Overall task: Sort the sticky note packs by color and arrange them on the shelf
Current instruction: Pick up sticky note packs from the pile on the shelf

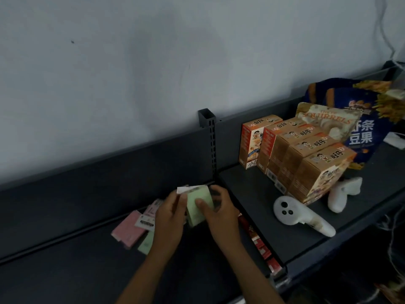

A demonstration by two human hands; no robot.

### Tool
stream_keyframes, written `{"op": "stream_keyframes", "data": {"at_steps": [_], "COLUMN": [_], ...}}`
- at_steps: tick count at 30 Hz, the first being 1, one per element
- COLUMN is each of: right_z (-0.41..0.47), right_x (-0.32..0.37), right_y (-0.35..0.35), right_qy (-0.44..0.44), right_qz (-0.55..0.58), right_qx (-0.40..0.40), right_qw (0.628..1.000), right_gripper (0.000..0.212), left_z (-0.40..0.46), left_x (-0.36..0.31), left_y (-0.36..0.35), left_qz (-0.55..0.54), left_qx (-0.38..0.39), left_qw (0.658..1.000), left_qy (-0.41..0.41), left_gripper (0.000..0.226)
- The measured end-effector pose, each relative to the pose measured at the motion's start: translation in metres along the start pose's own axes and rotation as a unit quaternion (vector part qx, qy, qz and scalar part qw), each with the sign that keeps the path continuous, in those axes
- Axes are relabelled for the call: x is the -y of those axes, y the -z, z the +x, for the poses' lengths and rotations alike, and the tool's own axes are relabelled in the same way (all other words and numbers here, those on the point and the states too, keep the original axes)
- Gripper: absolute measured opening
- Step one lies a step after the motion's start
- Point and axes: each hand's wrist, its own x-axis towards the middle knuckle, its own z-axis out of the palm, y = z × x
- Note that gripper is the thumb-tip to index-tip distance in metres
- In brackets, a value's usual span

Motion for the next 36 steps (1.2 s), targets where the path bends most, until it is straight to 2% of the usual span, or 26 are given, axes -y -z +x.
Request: {"op": "stream_keyframes", "data": {"at_steps": [5, 8, 12, 26, 36], "right_z": [-0.015, -0.027, -0.042, -0.125, -0.244], "right_x": [-0.006, -0.012, -0.019, 0.01, 0.034], "right_y": [-0.022, -0.037, -0.063, -0.199, -0.318], "right_qy": [0.011, 0.002, -0.005, 0.0, 0.01], "right_qz": [0.038, 0.052, 0.04, 0.016, -0.012], "right_qx": [0.016, 0.027, 0.068, 0.227, 0.312], "right_qw": [0.999, 0.998, 0.997, 0.974, 0.95], "right_gripper": [0.015, 0.017, 0.009, 0.021, 0.023], "left_z": [-0.018, -0.034, -0.059, -0.145, -0.233], "left_x": [0.006, 0.011, 0.02, 0.024, 0.029], "left_y": [0.026, 0.039, 0.068, 0.215, 0.355], "left_qz": [-0.005, 0.018, 0.051, 0.073, 0.078], "left_qx": [-0.097, -0.108, -0.144, -0.313, -0.413], "left_qw": [0.995, 0.993, 0.986, 0.942, 0.902], "left_qy": [0.026, 0.053, 0.072, 0.1, 0.097], "left_gripper": [0.019, 0.018, 0.02, 0.025, 0.026]}}
